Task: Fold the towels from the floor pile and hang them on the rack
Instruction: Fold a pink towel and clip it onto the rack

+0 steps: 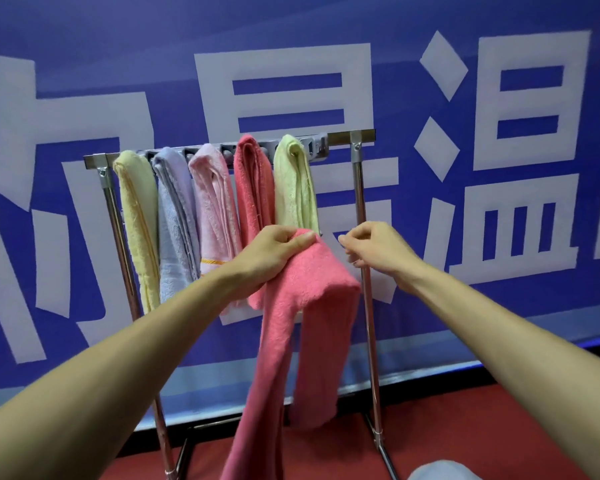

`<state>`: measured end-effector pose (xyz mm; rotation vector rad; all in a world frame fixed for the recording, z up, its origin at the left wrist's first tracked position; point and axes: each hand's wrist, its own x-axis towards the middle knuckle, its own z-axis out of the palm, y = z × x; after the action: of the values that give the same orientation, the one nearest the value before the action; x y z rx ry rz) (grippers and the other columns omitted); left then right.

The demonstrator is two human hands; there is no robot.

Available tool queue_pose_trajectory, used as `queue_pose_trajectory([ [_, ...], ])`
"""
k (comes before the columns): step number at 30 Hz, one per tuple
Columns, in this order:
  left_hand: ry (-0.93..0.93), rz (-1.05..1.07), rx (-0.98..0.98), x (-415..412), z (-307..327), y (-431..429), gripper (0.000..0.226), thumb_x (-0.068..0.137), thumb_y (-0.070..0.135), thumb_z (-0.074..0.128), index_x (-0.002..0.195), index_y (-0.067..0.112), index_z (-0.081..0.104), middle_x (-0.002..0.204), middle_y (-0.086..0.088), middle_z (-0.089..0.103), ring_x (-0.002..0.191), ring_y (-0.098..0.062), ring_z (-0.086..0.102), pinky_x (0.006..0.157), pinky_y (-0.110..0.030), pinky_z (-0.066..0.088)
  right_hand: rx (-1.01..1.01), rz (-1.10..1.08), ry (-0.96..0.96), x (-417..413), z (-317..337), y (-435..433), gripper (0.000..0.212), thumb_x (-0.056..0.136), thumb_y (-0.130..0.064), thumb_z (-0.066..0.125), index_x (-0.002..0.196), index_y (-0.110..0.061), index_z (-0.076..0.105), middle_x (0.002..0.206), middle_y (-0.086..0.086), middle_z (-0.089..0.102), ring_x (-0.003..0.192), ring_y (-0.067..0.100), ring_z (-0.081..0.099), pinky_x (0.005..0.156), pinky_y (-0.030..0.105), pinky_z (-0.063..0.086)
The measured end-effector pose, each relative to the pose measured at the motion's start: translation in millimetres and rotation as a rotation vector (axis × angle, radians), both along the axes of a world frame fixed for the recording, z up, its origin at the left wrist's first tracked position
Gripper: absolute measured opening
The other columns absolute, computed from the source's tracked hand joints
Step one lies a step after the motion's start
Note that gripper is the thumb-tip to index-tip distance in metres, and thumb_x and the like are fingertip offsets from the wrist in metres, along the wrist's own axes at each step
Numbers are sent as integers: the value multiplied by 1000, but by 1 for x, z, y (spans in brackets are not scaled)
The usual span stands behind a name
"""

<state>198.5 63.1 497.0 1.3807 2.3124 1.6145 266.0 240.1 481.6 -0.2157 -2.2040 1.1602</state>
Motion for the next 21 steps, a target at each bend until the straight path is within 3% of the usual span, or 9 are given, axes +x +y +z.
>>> queue_pose_trajectory([
  [2,114,-36,-102,1,8,2,39,96,29,50,90,-6,65,78,-5,51,74,-16,42,69,-32,37,-182,217,-31,-8,0,-6,24,97,-31,53,94,-9,63,78,0,67,72,12,64,72,31,57],
  [4,230,-35,-205,2,17,1,42,96,31,48,85,-6,63,75,-2,50,71,-14,42,67,-32,37,-378,443,-86,-16,-2,-14,43,98,-40,47,103,1,61,77,5,61,66,12,54,63,23,45],
  [6,273,-12,-235,1,26,-2,45,96,33,48,85,-9,60,74,-3,50,69,-13,43,65,-33,38,-529,528,-97,-24,-4,-18,61,97,-47,45,121,9,56,96,10,56,80,23,51,72,29,44],
  [8,247,19,-201,1,35,-7,38,95,32,50,82,-2,61,70,0,52,63,-8,47,61,-27,41,-641,604,-97,-23,-1,-23,57,97,-47,43,124,1,58,105,15,61,94,25,57,85,34,49],
  [10,150,24,-124,1,42,-11,24,94,28,53,82,8,60,70,3,56,57,0,52,56,-18,45,-720,746,-86,-22,4,-23,59,92,-47,51,129,-1,55,115,18,58,104,30,54,101,40,43],
  [12,-14,-14,-41,0,47,-15,21,95,28,51,92,7,57,74,0,56,56,-1,55,54,-16,47,-669,811,-108,-18,8,-20,71,82,-48,63,130,4,52,110,17,57,98,33,52,97,39,41],
  [15,-252,-56,2,1,45,-24,38,94,41,46,104,6,55,73,-1,55,53,-5,55,49,-18,47,-507,834,-103,-6,17,-11,52,85,-37,59,118,3,59,98,13,65,85,23,62,78,31,52],
  [18,-340,-147,-35,-2,35,-27,51,82,56,47,97,9,60,63,0,44,46,-9,42,41,-19,37,-464,853,-1,3,30,-10,29,90,-23,57,103,3,64,91,10,70,82,20,66,71,28,55],
  [21,-440,-213,18,0,22,-23,37,93,40,46,102,8,62,59,1,56,44,-6,51,42,-17,43,-544,789,89,-3,38,-5,19,94,-19,55,92,-2,64,84,8,64,75,17,61,73,31,52],
])
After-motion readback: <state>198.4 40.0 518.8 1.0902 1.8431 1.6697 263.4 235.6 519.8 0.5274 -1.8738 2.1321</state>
